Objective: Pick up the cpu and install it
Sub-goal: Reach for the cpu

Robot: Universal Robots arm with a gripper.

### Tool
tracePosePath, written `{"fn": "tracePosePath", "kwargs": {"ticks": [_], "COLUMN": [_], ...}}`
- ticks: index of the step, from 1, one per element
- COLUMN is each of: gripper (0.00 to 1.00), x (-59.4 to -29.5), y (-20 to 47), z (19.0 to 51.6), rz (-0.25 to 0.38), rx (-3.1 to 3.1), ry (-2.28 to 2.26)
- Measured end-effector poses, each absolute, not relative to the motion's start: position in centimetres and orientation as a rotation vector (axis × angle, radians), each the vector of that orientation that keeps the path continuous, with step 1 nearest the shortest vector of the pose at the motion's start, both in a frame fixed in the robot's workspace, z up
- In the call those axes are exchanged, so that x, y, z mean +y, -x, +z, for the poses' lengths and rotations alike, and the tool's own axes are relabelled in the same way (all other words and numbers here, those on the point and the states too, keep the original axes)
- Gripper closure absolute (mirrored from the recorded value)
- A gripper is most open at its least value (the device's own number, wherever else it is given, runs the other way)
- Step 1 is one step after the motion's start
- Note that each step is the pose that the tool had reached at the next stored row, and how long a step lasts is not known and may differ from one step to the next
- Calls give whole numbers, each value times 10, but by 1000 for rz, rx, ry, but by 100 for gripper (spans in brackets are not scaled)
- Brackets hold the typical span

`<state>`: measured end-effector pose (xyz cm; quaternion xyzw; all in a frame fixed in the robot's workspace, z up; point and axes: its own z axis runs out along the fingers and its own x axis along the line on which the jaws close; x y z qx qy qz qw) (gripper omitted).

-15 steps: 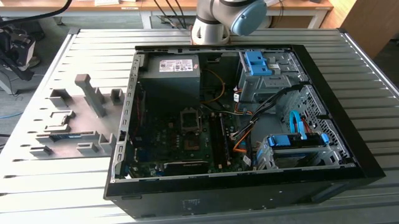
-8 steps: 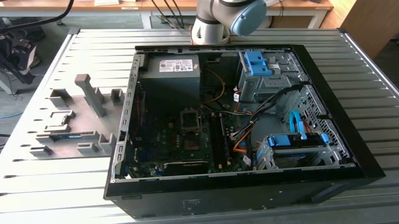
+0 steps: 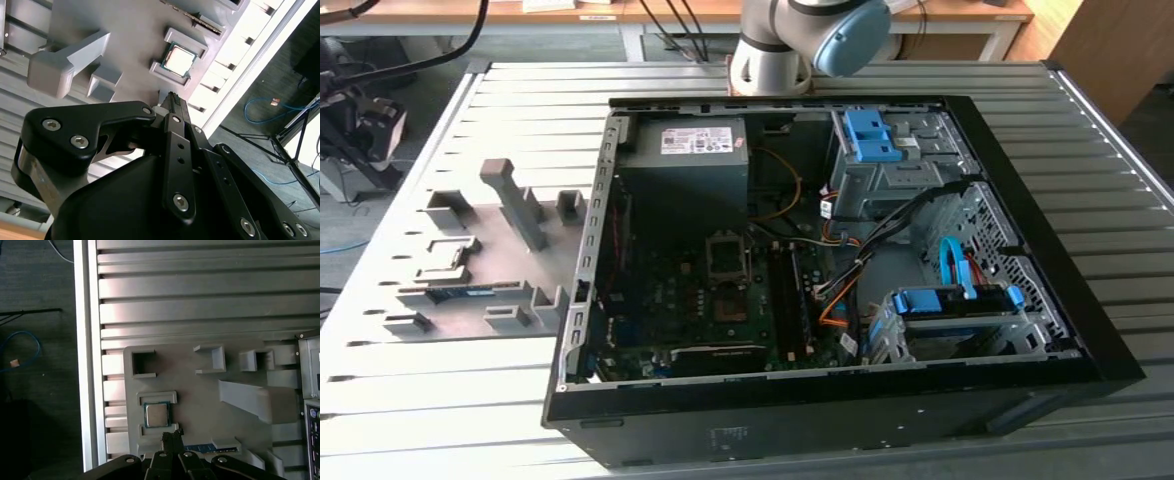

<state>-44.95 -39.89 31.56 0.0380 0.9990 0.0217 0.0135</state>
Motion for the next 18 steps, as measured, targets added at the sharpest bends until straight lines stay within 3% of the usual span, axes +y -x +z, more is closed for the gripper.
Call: {"fn": "tracePosePath", "kwargs": {"ticks": [18], "gripper": [90], "x": [-399], "y": [449], "z": [296], "rz": [68], "rx": [3112], "ry": [-118]}}
